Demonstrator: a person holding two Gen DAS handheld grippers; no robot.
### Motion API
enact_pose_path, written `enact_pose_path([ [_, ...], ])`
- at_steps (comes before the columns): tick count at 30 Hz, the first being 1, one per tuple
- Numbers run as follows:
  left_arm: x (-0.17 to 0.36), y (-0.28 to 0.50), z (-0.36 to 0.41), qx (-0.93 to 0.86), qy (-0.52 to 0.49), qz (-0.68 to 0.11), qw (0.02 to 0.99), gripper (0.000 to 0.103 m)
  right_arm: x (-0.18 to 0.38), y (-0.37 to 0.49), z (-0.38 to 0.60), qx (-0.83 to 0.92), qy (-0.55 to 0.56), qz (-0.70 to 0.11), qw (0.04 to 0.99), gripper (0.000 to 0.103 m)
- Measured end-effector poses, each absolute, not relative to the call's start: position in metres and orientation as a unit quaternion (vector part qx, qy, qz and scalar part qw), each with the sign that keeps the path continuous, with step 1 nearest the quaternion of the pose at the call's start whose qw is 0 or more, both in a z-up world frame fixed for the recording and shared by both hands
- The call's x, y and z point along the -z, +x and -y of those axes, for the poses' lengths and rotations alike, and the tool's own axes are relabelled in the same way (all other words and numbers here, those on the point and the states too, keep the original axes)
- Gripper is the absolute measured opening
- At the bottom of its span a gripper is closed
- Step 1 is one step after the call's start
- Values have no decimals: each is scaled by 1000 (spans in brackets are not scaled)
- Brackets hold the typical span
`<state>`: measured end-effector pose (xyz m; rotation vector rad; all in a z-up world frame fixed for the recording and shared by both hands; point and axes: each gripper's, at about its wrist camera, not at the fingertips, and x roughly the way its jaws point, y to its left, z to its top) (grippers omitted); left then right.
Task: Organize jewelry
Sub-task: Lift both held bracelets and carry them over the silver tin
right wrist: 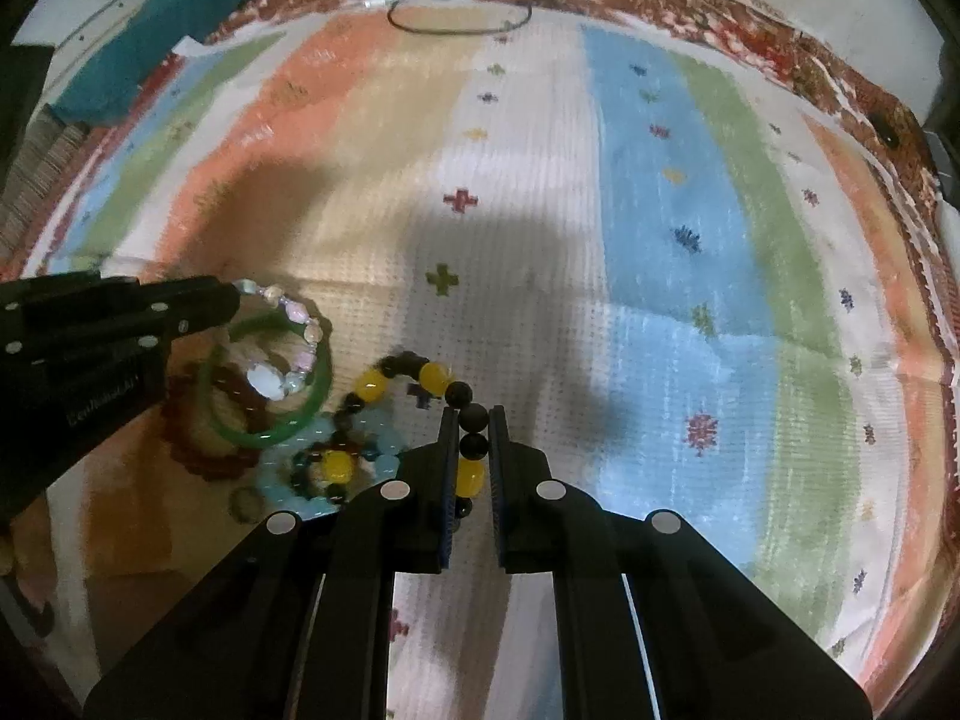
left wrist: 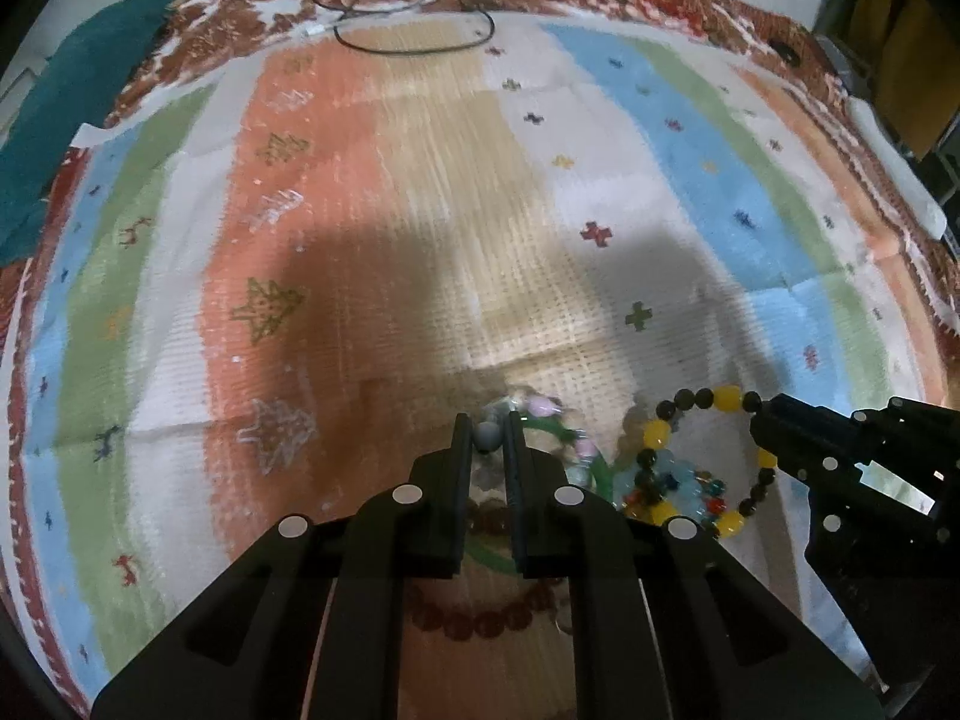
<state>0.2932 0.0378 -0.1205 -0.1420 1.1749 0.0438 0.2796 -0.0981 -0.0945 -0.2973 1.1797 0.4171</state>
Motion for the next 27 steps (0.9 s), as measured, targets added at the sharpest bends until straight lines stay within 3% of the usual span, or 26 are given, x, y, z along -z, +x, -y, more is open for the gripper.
enact_pose_path([
  [27,42,215,-24,-27,-68,-484,872,10,27,229,107,-230,-98,-489,836,10],
])
